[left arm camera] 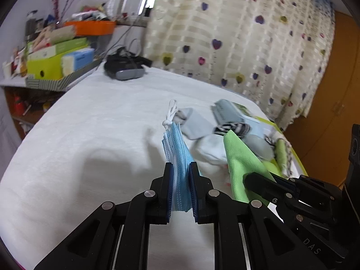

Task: Organize soft objects
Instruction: 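Grasp the blue face mask with the left gripper while the right grasps the green cloth, then carry the blue mask and green cloth with both grippers into the box, then open both grippers to release the mask and cloth inside the box, then move both open grippers back toward the snack bag and white socks, then grasp the clear snack bag with the left gripper while the right grasps a white sock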

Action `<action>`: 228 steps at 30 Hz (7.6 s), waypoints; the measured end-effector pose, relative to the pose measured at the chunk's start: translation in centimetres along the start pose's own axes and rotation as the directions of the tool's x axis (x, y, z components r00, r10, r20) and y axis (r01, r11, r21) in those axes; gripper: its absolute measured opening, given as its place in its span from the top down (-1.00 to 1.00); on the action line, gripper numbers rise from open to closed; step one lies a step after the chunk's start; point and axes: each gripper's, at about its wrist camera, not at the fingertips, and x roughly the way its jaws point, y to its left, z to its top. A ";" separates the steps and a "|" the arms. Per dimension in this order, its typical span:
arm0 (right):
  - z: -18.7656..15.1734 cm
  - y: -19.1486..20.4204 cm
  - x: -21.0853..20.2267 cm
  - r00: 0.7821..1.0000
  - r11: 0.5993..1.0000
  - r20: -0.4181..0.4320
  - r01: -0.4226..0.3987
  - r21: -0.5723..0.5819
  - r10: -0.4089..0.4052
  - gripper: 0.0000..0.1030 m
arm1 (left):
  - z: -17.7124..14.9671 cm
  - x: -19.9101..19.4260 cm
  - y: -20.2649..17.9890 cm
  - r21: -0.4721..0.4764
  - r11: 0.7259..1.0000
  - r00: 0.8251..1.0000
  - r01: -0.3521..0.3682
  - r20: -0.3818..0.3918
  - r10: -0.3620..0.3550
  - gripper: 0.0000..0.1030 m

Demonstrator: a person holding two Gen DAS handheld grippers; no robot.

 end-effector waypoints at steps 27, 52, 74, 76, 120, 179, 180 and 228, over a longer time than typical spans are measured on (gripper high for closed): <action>-4.5 -9.3 -10.4 0.976 0.967 0.135 0.141 0.211 -0.172 0.86 | -1.4 -1.0 -13.9 0.214 0.963 0.986 0.167 -0.014 -0.168 0.75; -7.0 -16.5 -11.9 0.959 0.918 0.113 0.210 0.337 -0.260 0.86 | -2.1 4.0 -21.8 0.295 0.920 0.965 0.257 -0.126 -0.229 0.75; -6.8 -20.8 -9.4 0.962 0.898 0.040 0.238 0.370 -0.271 0.86 | -1.8 9.4 -23.7 0.283 0.920 0.951 0.272 -0.226 -0.212 0.75; -6.8 -21.1 -9.0 0.962 0.896 0.027 0.242 0.372 -0.270 0.86 | -1.7 10.0 -23.9 0.279 0.922 0.949 0.269 -0.237 -0.205 0.75; -6.4 -21.2 -10.9 0.937 0.870 -0.008 0.328 0.368 -0.350 0.20 | -1.1 8.5 -24.2 0.290 0.924 0.962 0.250 -0.179 -0.204 0.60; -3.8 -9.6 -10.0 0.968 0.960 0.081 0.222 0.169 -0.238 0.19 | -0.6 0.9 -12.2 0.178 0.973 0.989 0.147 -0.034 -0.143 0.53; -3.7 -9.5 -9.9 0.969 0.961 0.080 0.220 0.166 -0.235 0.19 | -0.5 0.9 -11.7 0.173 0.975 0.990 0.139 -0.029 -0.136 0.53; -3.0 -10.7 -5.9 0.977 0.962 0.027 0.203 0.180 -0.211 0.20 | -1.9 9.6 -7.9 0.089 0.987 0.974 0.134 -0.198 -0.115 0.69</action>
